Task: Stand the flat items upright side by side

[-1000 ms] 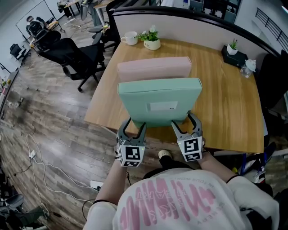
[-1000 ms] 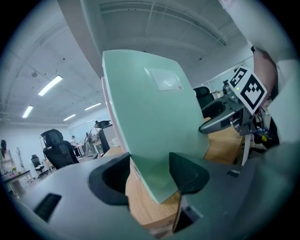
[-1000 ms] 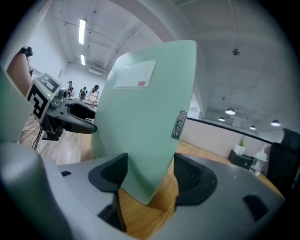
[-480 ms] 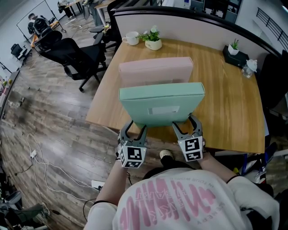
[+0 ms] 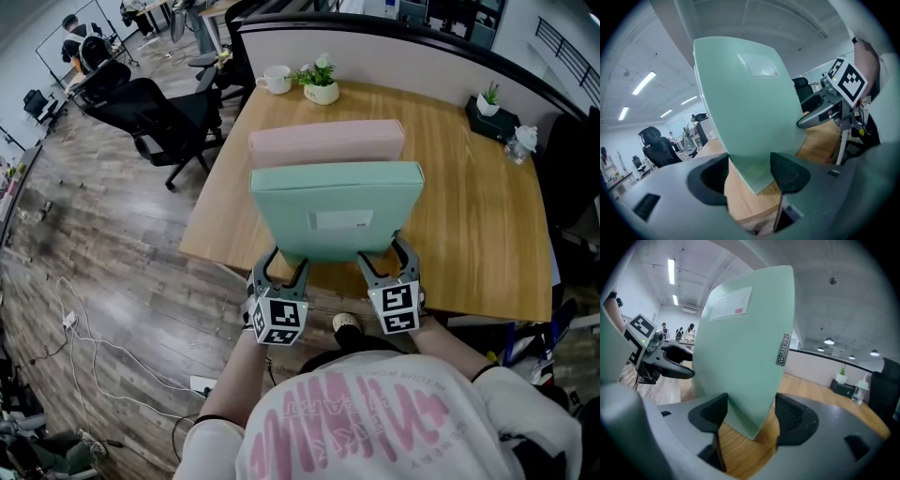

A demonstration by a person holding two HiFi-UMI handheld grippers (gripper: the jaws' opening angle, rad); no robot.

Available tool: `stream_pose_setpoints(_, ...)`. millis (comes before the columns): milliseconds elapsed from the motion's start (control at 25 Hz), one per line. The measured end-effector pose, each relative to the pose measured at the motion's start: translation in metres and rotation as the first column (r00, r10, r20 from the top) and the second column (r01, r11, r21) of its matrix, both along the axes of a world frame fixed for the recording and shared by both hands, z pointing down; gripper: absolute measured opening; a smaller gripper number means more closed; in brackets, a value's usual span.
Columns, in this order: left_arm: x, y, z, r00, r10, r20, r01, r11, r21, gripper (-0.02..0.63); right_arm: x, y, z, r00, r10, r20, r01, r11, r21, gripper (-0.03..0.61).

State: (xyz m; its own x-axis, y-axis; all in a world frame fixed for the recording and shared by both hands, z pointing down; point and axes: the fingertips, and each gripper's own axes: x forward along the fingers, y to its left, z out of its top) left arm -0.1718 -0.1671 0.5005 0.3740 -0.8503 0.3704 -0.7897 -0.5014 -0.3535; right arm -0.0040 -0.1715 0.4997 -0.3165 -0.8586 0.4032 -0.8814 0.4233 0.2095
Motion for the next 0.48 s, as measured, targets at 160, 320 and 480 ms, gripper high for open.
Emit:
stream_pose_setpoints(160,-0.001,-0.0056,-0.0013,1.0,-0.001,0.004,0.001,1.0,-0.003,0.267,-0.0016,-0.0026,-0.0007,1.0,0.006,-0.005,-0.006,1.0,0.004,0.309)
stream_pose_setpoints(320,-0.0008,-0.0052,-0.0002,1.0,0.003,0.015,-0.003,1.0,0.017,0.268,-0.0019,-0.0027,0.0003,1.0,0.005,-0.028,-0.004,1.0,0.017,0.31)
stream_pose_setpoints(480,-0.0024,-0.0025,0.0016,0.999,0.007,0.035,-0.008,1.0,0.025,0.27,-0.003,-0.006,0.0002,0.998,-0.007,-0.065,0.009,0.999,0.03,0.313)
